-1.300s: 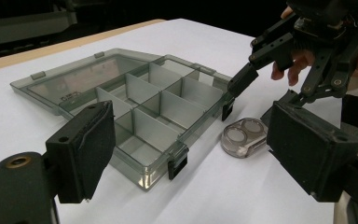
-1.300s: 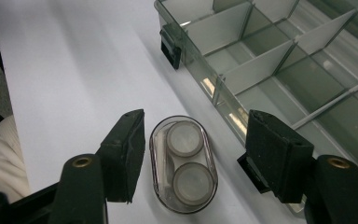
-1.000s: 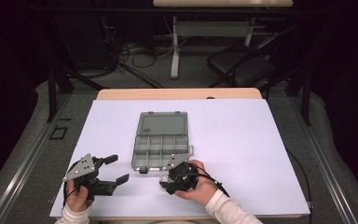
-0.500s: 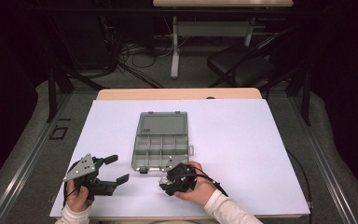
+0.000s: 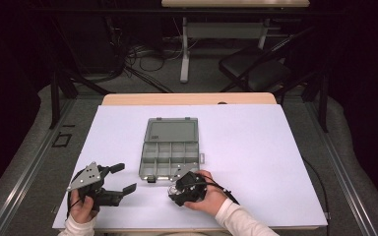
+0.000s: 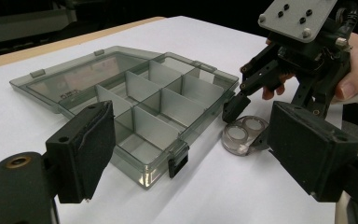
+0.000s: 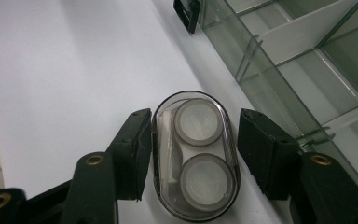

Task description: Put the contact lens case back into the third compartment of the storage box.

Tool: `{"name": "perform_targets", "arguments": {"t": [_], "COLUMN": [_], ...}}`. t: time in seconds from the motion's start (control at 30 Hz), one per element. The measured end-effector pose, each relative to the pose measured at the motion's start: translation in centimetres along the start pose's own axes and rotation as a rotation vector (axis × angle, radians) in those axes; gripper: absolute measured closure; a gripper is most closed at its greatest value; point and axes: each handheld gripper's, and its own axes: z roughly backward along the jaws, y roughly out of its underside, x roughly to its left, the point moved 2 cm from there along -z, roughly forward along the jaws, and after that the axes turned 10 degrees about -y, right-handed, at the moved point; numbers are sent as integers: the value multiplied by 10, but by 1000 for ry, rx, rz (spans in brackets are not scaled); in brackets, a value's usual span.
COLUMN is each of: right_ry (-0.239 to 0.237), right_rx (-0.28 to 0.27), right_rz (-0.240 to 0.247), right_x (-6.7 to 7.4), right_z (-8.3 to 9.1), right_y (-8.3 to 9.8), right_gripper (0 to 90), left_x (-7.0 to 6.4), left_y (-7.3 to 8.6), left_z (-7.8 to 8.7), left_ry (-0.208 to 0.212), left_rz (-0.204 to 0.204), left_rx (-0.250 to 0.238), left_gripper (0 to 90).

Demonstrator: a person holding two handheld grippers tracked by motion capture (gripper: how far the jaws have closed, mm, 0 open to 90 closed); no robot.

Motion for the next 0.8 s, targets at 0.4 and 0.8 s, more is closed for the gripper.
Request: {"name": "perform_targets", "arguments": {"t": [0.4, 0.8], "right_ry": [-1, -6], "right_rx": [18, 26], "right_rz": [16, 25], "right_x": [-1, 0], "right_z": [-3, -5], "right_y": [2, 3], "right_gripper": [448, 475], "left_x": [0, 0], "left_y": [0, 0], "left_z": [0, 0], "left_ry": [6, 1], "left_rz": [-1, 2], "left_rx": [0, 0], "left_gripper": [160, 160]}}
